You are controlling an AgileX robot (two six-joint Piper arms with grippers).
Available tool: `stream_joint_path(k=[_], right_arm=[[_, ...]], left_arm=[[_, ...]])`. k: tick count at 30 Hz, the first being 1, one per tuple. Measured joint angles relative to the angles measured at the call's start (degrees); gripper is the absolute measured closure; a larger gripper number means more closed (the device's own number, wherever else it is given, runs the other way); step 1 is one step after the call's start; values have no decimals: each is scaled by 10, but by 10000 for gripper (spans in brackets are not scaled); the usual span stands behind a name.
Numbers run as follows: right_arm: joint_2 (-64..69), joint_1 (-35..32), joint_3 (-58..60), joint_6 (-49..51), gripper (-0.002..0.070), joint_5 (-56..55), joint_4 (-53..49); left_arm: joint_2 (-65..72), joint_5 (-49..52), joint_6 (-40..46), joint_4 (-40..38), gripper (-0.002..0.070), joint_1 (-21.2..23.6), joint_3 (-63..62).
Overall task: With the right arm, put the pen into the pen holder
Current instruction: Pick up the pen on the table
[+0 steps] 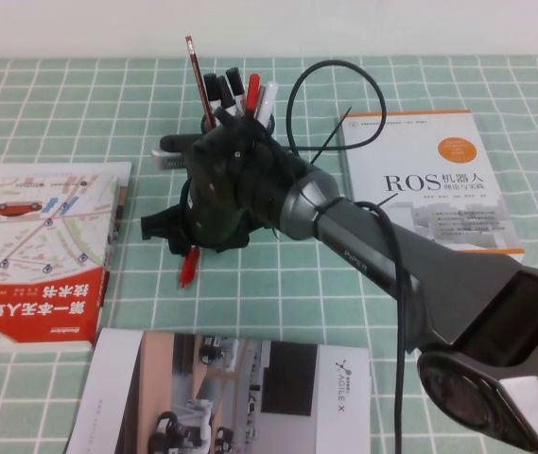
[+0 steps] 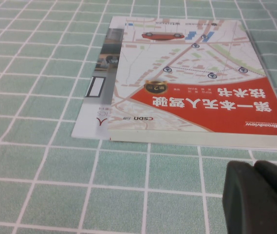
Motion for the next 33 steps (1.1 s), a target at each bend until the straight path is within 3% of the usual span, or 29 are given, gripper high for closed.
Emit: stream_joint_path(k=[5, 13, 22, 33], right_arm=[[2, 0, 0, -13, 363, 7, -2], [3, 0, -6, -52, 493, 59, -4], [3, -16, -6, -104, 582, 64, 39], [-17, -20, 14, -147, 582, 86, 65]], left_arm=[[0, 0, 0, 0, 679, 0, 0], [0, 0, 0, 0, 679, 0, 0], [0, 0, 0, 0, 679, 0, 0], [0, 0, 0, 0, 679, 0, 0]])
